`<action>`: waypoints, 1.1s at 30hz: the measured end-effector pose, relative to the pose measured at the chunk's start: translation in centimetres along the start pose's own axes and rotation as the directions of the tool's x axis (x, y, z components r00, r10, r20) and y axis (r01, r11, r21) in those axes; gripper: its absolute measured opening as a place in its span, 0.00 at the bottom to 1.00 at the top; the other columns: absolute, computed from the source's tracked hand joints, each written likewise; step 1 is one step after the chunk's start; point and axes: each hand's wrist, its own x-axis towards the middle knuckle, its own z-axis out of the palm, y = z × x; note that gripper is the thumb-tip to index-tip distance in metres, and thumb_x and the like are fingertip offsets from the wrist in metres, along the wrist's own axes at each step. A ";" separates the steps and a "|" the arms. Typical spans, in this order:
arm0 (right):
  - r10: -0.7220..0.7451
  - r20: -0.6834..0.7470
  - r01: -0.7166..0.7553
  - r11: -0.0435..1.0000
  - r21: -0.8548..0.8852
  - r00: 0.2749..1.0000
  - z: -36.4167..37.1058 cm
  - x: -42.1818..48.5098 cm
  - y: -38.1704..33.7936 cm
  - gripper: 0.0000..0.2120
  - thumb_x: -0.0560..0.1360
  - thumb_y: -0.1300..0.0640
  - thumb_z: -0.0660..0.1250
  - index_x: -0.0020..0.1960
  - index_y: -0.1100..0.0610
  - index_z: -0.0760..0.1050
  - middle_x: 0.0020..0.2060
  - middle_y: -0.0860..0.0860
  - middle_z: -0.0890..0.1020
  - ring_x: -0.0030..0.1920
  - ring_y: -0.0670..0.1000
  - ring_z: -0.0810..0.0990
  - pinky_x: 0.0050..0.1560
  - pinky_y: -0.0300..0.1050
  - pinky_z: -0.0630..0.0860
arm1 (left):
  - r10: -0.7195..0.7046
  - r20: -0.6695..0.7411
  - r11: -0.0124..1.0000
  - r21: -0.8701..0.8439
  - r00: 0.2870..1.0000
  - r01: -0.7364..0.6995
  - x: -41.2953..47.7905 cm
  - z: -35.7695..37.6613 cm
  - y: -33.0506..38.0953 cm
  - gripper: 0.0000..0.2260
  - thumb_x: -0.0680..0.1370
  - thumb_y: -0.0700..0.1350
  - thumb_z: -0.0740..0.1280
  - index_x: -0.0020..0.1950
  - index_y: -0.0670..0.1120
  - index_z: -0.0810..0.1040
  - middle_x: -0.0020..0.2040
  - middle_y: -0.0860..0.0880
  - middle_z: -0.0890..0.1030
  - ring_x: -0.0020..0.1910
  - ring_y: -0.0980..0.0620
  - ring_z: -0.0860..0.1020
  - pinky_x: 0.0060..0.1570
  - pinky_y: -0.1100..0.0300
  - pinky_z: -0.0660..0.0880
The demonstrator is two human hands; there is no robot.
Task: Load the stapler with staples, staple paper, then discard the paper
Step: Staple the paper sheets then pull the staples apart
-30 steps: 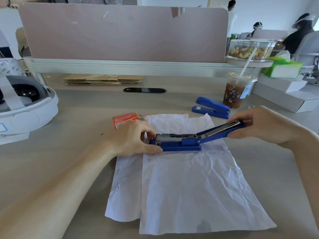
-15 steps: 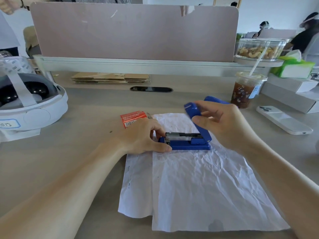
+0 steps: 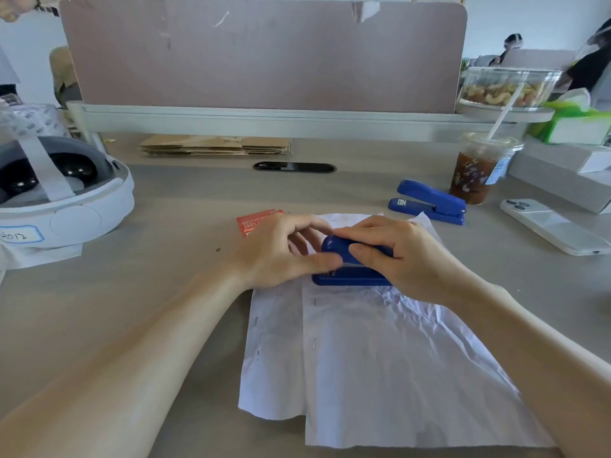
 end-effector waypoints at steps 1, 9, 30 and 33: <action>0.008 -0.001 -0.008 1.000 0.006 1.000 -0.1 0.0 0.1 0.15 0.78 0.58 0.65 0.64 0.47 0.78 0.51 0.44 0.82 0.51 0.44 0.78 0.51 0.33 0.72 | -0.006 -0.041 0.999 -0.047 0.999 0.004 0.0 0.0 -0.1 0.11 0.71 0.58 0.73 0.51 0.59 0.80 0.43 0.58 0.83 0.43 0.58 0.81 0.41 0.67 0.76; 0.050 -0.068 -0.044 0.995 0.092 0.996 -0.1 -0.2 0.4 0.11 0.75 0.58 0.70 0.57 0.49 0.82 0.47 0.44 0.83 0.49 0.45 0.80 0.51 0.43 0.78 | -0.027 -0.084 0.997 -0.071 0.996 0.021 0.2 0.0 0.2 0.01 0.74 0.51 0.72 0.43 0.59 0.83 0.41 0.62 0.84 0.41 0.53 0.81 0.43 0.54 0.79; 0.079 -0.004 -0.079 0.996 0.029 0.997 -0.3 -0.6 0.2 0.15 0.71 0.56 0.74 0.57 0.47 0.78 0.45 0.43 0.84 0.46 0.46 0.81 0.49 0.39 0.77 | -0.070 -0.034 0.998 -0.004 0.997 0.070 0.1 0.4 -0.3 0.06 0.79 0.47 0.67 0.50 0.47 0.82 0.45 0.53 0.84 0.45 0.56 0.81 0.45 0.66 0.75; 0.053 -0.028 -0.053 0.998 -0.022 0.998 -0.6 -0.6 0.4 0.14 0.71 0.58 0.73 0.56 0.51 0.80 0.44 0.44 0.85 0.45 0.47 0.81 0.50 0.45 0.78 | -0.096 0.065 0.986 0.144 0.993 0.085 0.1 0.3 -0.3 0.12 0.75 0.50 0.71 0.56 0.48 0.80 0.51 0.54 0.82 0.51 0.59 0.78 0.49 0.67 0.75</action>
